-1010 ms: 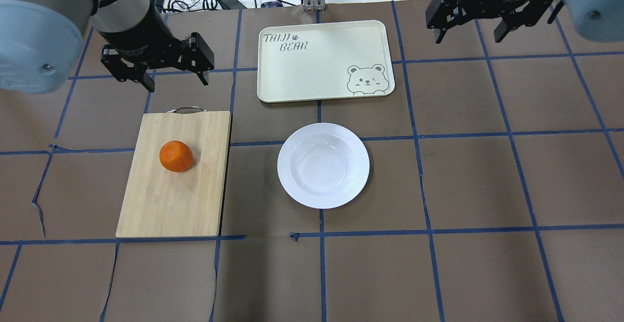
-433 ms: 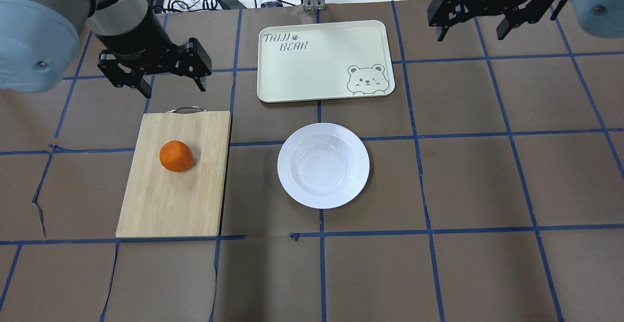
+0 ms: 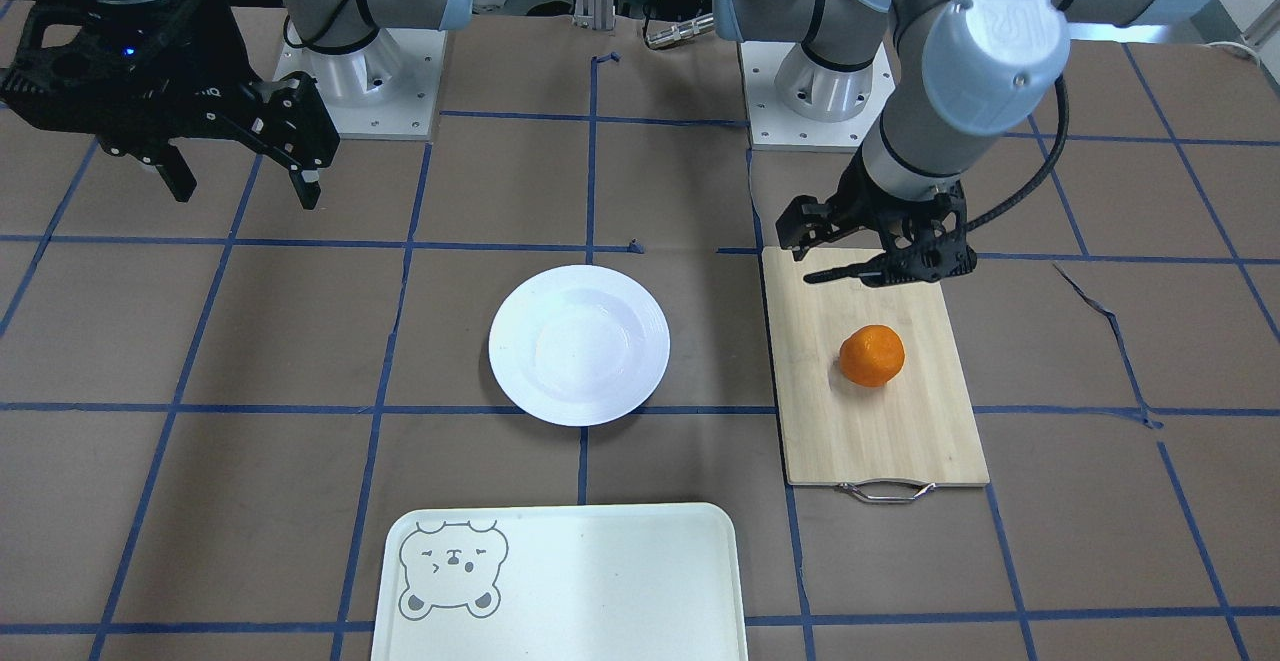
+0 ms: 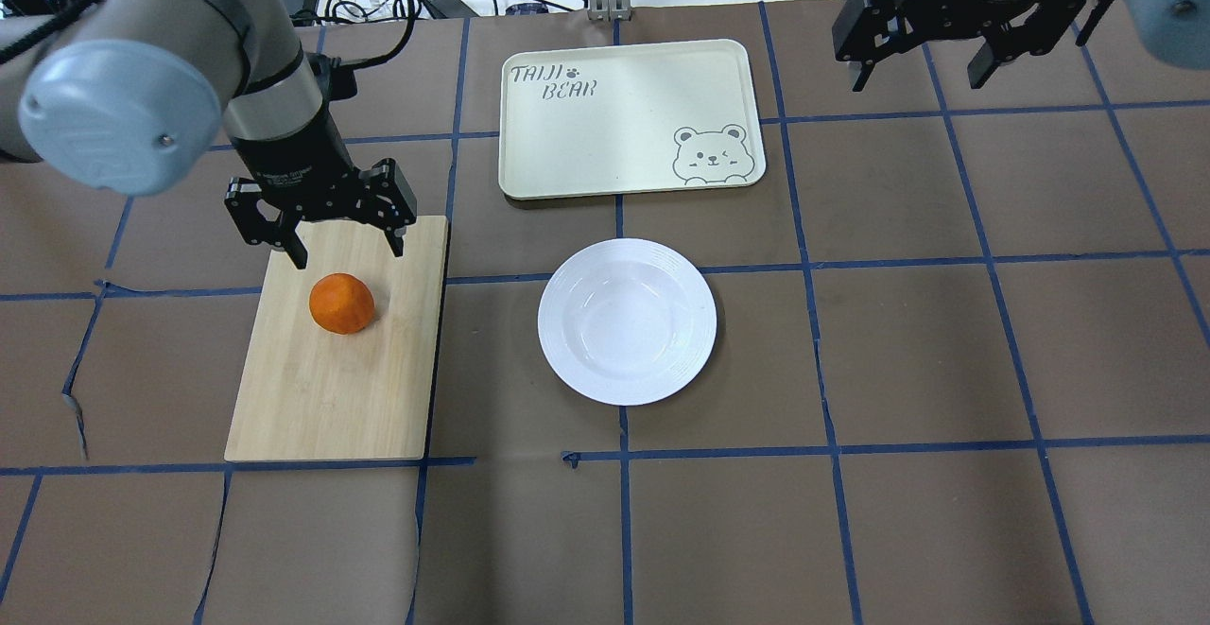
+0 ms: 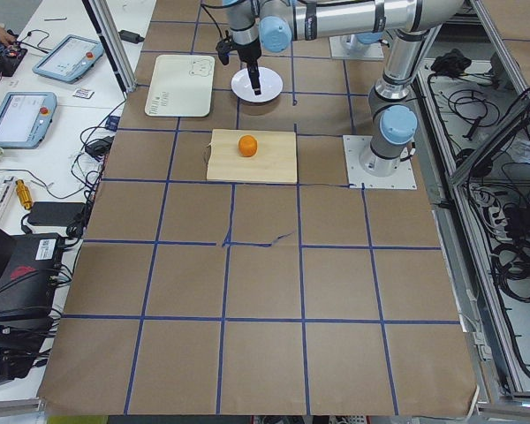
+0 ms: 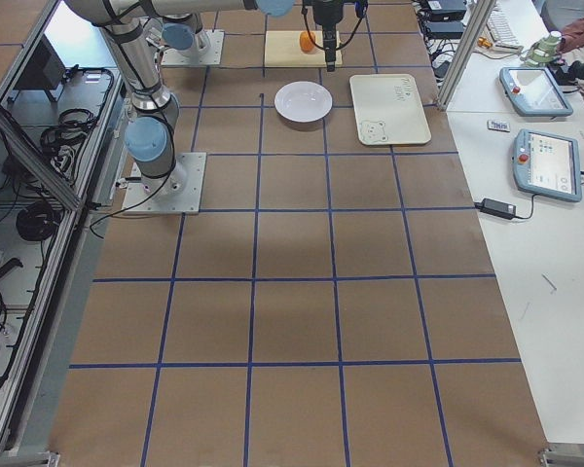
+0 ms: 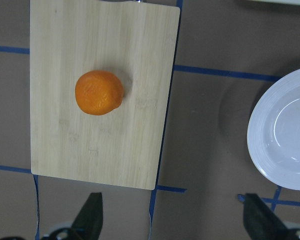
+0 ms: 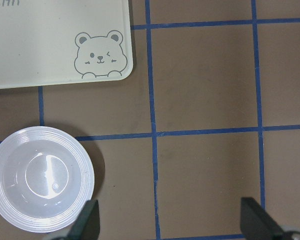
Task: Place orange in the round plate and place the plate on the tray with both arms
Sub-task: 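Lower the left gripper onto the orange on the cutting board and grasp it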
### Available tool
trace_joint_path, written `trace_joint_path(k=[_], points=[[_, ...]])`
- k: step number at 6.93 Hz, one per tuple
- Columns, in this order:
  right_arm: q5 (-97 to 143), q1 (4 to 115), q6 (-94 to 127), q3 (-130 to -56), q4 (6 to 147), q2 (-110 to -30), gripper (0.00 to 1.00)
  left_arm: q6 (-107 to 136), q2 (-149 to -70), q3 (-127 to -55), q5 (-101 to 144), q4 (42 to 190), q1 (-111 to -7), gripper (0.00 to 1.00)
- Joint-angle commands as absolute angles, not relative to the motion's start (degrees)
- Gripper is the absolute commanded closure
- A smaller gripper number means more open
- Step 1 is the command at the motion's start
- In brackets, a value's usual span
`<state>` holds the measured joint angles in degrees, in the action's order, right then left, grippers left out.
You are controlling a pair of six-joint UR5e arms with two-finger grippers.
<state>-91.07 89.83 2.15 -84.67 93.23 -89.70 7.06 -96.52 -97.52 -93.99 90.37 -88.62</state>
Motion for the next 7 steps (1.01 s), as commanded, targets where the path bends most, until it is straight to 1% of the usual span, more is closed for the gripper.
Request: trace_joint_path(k=[1,2,4,5,6,7], points=[[-91.7,90.0,1.8,-83.9,92.6,-89.7,0.00,-0.1,-100.2,-106.1,-100.2,79.9,-84.0,0.00],[-91.6,89.7,1.8,-83.8,92.4,-89.7,0.00,-3.5,-102.1,-108.3,-100.5,72.2,-82.4,0.00],[-91.8,89.8,1.9,-83.7,92.8,-89.7,0.00,-8.2,-104.8,-113.8,-100.6,62.7,-79.3,0.00],[-91.5,90.0,2.5,-83.7,92.8,-89.7,0.00,-8.1,-106.2,-114.3,-99.8,59.0,-79.4,0.01],[-91.1,89.7,2.4,-84.1,92.0,-89.6,0.00,-8.2,-107.0,-114.3,-93.4,59.0,-79.0,0.01],[-90.7,89.8,2.1,-84.0,92.1,-89.5,0.00,-8.3,-107.7,-114.0,-92.8,58.9,-79.0,0.02]])
